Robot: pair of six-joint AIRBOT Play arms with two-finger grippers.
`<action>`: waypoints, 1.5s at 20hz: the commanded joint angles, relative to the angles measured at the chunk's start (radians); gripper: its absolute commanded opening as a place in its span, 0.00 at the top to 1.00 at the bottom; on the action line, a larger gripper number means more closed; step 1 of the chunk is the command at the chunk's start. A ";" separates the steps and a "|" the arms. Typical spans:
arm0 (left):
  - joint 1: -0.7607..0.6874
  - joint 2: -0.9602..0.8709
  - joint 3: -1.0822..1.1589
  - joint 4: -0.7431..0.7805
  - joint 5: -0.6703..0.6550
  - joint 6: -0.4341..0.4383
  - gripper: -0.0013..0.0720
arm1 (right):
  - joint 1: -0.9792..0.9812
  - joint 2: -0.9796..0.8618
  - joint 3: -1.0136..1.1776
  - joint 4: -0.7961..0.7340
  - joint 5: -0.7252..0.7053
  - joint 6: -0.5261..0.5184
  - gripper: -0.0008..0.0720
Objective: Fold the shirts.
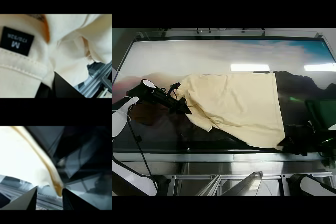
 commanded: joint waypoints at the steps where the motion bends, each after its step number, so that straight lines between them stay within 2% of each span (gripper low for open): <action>1: 0.008 0.001 0.002 -0.014 -0.013 -0.001 0.96 | 0.074 -0.081 -0.010 0.207 -0.122 -0.155 0.68; 2: 0.008 0.004 0.001 -0.019 -0.013 -0.002 0.96 | 0.085 -0.087 -0.002 0.273 -0.114 -0.210 0.93; 3: 0.008 0.016 0.001 -0.034 -0.013 -0.002 0.96 | 0.089 -0.082 0.014 0.319 -0.088 -0.259 0.96; 5: 0.024 0.080 0.002 -0.096 -0.014 0.006 0.96 | 0.087 -0.038 0.088 0.397 0.002 -0.326 0.97; 7: 0.063 0.200 0.002 -0.231 -0.053 0.044 0.96 | 0.087 0.070 0.216 0.463 0.056 -0.336 0.97; 9: 0.127 0.354 0.002 -0.484 -0.147 0.105 0.96 | 0.084 0.216 0.408 0.562 0.060 -0.337 0.97; 11: 0.210 0.544 0.006 -0.839 -0.212 0.140 0.96 | 0.051 0.347 0.631 0.649 0.012 -0.336 0.97; 12: 0.261 0.639 0.034 -0.973 -0.209 0.138 0.96 | 0.022 0.400 0.741 0.659 -0.037 -0.336 0.97; 13: 0.315 0.716 0.084 -1.029 -0.189 0.114 0.96 | -0.021 0.447 0.850 0.658 -0.092 -0.336 0.97; 17: 0.572 0.901 0.389 -1.030 -0.175 -0.060 0.95 | -0.208 0.548 1.129 0.655 -0.172 -0.313 0.97; 20: 0.748 0.918 0.603 -1.038 -0.122 -0.127 0.95 | -0.235 0.554 1.235 0.654 -0.249 -0.320 0.97; 22: 0.808 0.867 0.735 -1.037 -0.134 -0.145 0.95 | -0.235 0.523 1.298 0.655 -0.297 -0.334 0.97; 24: 0.783 0.789 0.818 -1.033 -0.138 -0.165 0.95 | -0.235 0.462 1.328 0.697 -0.270 -0.332 0.97; 26: 0.684 0.704 0.838 -1.007 -0.167 -0.167 0.95 | -0.230 0.385 1.328 0.756 -0.180 -0.328 0.97; 28: 0.546 0.623 0.838 -0.838 -0.211 -0.171 0.95 | -0.156 0.296 1.318 0.749 -0.098 -0.323 0.97; 30: 0.379 0.554 0.768 -0.663 -0.211 -0.165 0.95 | -0.040 0.216 1.285 0.657 -0.071 -0.299 0.97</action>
